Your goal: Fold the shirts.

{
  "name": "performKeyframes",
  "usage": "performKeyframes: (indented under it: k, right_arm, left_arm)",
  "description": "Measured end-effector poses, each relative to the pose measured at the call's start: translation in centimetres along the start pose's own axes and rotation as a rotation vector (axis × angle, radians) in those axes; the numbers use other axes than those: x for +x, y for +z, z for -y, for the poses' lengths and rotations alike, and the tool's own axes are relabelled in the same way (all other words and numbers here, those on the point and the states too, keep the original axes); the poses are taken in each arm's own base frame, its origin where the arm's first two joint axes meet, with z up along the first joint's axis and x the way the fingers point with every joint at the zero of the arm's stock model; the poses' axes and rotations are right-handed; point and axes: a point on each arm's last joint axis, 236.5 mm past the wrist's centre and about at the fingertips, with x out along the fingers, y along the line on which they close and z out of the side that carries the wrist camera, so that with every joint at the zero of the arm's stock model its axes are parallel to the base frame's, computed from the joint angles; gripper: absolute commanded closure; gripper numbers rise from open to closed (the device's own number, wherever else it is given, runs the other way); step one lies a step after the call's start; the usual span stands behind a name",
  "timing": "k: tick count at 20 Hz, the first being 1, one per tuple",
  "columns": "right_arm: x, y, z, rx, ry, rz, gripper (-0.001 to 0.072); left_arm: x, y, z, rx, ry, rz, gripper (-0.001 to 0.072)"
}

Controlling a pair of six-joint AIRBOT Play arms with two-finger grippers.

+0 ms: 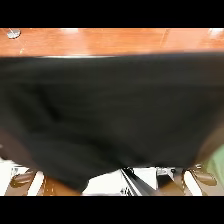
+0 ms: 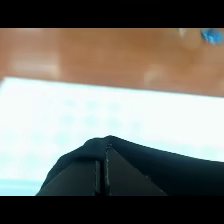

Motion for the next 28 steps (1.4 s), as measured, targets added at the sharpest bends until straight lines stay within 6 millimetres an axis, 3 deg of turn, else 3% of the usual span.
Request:
performKeyframes:
  k: [7,12,16,19,22,25,28]
  right_arm:
    - [16.5,-7.4,6.7,0.178,0.03,-0.255,0.0684]
    - [27.3,-8.9,10.1,0.31,0.078,-0.296,0.0684]
    - [34.8,-10.1,12.7,0.414,0.099,-0.339,0.0684]
    - [39.0,-12.1,14.2,0.462,0.104,-0.395,0.0685]
    - [41.6,-14.5,14.9,0.502,0.11,-0.453,0.0684]
    - [42.4,-16.3,14.7,0.521,0.126,-0.511,0.0684]
    - [41.1,-17.6,14.8,0.5,0.148,-0.582,0.0684]
  left_arm:
    - [15.9,-7.3,-1.3,-0.174,-0.092,-0.195,0.0682]
    - [27.3,-11.4,-1.3,-0.258,-0.117,-0.285,0.0682]
    - [34.1,-13.7,-1.4,-0.395,-0.12,-0.303,0.0681]
    - [37.1,-17.5,-1.5,-0.455,-0.114,-0.396,0.0681]
    - [38.5,-21.6,-1.1,-0.466,-0.121,-0.51,0.0681]
    - [38.4,-24.0,-0.5,-0.448,-0.143,-0.599,0.0681]
    - [37.0,-25.2,-0.3,-0.405,-0.189,-0.695,0.0681]
